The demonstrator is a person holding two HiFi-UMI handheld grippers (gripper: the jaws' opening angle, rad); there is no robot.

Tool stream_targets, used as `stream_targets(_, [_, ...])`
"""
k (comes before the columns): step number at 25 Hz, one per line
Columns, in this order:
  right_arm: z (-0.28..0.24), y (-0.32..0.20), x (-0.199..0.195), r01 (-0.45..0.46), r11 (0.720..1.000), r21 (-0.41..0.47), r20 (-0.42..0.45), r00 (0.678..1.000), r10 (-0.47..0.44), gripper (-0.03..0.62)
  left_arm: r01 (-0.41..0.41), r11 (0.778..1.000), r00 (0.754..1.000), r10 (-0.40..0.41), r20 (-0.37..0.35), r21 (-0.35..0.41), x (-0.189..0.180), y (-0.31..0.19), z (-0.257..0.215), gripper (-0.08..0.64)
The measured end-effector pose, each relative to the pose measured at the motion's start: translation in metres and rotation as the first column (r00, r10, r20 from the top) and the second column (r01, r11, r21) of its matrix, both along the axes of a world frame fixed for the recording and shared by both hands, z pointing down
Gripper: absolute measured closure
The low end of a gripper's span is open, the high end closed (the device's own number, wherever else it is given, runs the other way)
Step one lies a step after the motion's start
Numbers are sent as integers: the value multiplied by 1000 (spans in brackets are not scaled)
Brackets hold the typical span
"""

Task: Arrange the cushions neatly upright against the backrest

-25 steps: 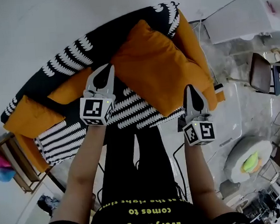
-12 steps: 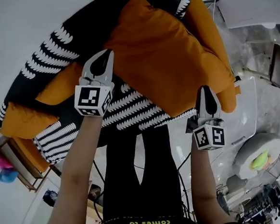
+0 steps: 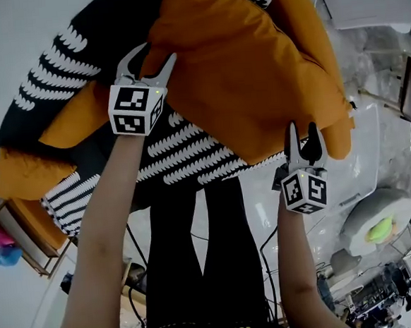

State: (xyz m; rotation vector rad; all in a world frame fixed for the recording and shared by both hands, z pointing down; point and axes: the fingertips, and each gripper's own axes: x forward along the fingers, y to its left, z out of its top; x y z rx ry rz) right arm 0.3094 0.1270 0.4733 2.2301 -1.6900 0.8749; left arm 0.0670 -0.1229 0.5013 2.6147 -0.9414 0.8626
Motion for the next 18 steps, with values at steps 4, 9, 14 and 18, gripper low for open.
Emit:
stream_targets(4, [19, -9, 2, 1, 999, -53, -9, 1000, -1, 306, -93, 996, 992, 92, 84, 2, 13, -14, 9, 285])
stream_targets(9, [48, -24, 10, 2, 991, -131, -67, 998, -10, 301, -183, 983, 969, 186, 162, -32, 32, -24, 28, 305])
stream_targets(14, [40, -26, 7, 1, 995, -100, -2, 1000, -1, 515, -232, 973, 956, 231, 179, -20, 35, -13, 16, 498])
stream_targets(18, [21, -18, 0, -3, 999, -41, 60, 998, 6, 569, -154, 988, 981, 156, 114, -24, 23, 2, -8, 548])
